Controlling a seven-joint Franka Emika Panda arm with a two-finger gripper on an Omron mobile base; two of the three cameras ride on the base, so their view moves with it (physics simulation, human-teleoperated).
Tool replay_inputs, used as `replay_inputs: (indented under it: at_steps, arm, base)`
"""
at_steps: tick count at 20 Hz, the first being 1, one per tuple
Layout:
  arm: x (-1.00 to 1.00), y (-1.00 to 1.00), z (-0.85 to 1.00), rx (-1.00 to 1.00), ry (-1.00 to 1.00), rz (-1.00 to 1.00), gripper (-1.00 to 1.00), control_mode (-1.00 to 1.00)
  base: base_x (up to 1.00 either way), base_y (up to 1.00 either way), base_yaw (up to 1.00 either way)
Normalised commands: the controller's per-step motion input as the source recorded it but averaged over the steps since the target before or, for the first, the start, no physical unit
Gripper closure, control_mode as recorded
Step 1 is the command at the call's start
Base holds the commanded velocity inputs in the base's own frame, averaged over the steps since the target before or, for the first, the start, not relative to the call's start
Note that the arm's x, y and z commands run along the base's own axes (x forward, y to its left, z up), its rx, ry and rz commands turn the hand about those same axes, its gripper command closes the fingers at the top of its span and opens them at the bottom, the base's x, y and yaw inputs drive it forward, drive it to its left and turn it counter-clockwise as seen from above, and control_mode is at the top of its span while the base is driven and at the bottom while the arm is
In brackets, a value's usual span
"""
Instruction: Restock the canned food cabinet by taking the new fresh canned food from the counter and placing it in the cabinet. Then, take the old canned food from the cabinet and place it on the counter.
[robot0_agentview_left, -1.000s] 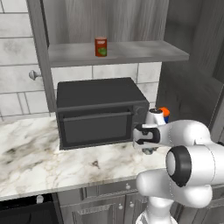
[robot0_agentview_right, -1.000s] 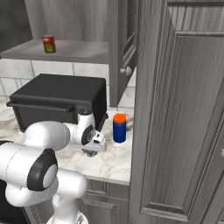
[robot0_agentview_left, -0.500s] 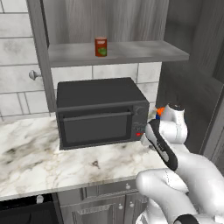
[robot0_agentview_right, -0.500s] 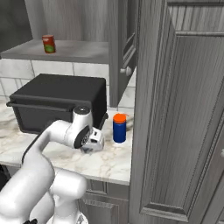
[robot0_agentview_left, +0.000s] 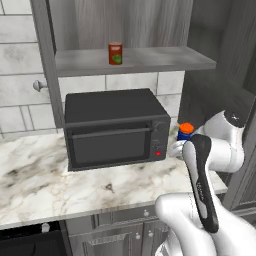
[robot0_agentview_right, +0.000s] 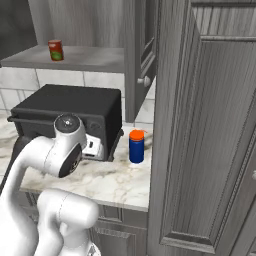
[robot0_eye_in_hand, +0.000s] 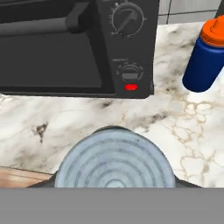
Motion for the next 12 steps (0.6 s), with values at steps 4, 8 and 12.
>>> replay_inputs:
  at_steps: [4,8,12]
  arm:
    - [-0.42,0.23,1.00,0.00,-0.28,0.00,1.00,-1.00]
    - [-0.09,0.20,1.00,0.00,-0.25,-0.04,1.00,-1.00]
    - [0.13,0.21,1.00,0.00,-0.24,-0.08,1.00,-1.00]
  base:
    - [0.00,0.00,0.00]
    - [0.00,0.00,0.00]
    - [0.00,0.00,0.00]
